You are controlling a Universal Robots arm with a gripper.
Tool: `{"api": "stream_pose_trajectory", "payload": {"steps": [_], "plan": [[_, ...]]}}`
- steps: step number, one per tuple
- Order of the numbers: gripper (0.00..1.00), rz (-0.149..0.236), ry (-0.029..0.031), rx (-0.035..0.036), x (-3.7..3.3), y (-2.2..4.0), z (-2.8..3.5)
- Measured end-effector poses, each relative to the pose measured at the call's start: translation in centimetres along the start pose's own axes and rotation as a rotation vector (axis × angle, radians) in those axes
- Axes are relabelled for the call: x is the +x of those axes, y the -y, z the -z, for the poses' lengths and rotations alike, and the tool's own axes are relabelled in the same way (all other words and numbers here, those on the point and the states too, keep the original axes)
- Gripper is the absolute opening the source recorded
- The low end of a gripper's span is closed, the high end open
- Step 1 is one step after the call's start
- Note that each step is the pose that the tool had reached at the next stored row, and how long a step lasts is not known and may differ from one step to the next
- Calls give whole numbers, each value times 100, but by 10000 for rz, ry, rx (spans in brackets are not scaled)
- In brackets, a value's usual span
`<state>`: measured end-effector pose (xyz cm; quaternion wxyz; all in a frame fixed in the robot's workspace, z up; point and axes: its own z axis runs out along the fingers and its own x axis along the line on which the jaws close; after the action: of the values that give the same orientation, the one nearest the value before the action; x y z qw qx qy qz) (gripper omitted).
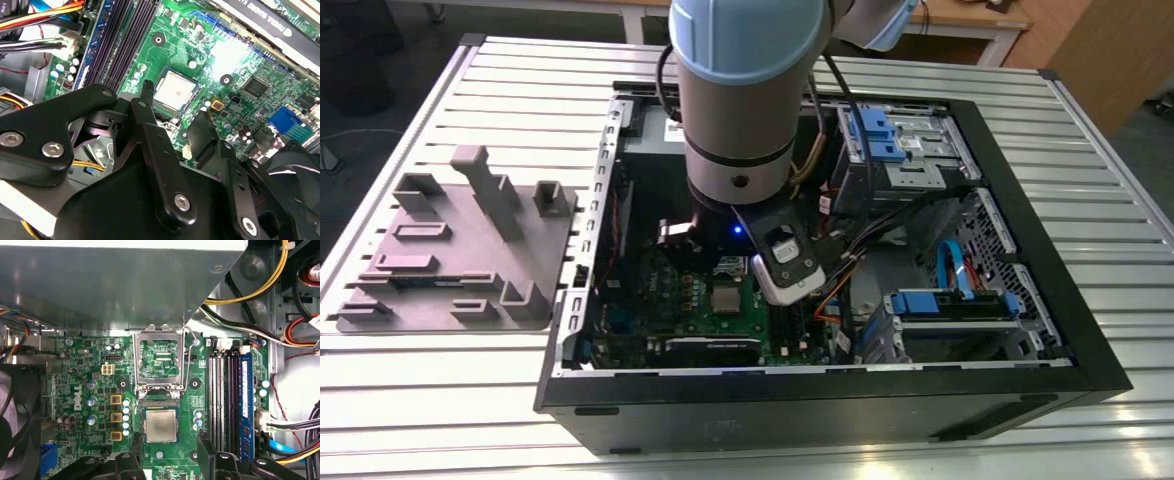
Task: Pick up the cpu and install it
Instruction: 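Place the cpu into insertion slot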
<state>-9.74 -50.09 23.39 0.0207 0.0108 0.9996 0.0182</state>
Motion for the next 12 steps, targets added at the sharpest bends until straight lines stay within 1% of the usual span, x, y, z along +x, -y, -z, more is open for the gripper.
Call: {"api": "stream_pose_trajectory", "payload": {"steps": [4,8,12], "plan": [[54,1,0,0,1,14,-33],[54,1,0,0,3,15,-97],[54,1,-2,3,4,15,-106]]}}
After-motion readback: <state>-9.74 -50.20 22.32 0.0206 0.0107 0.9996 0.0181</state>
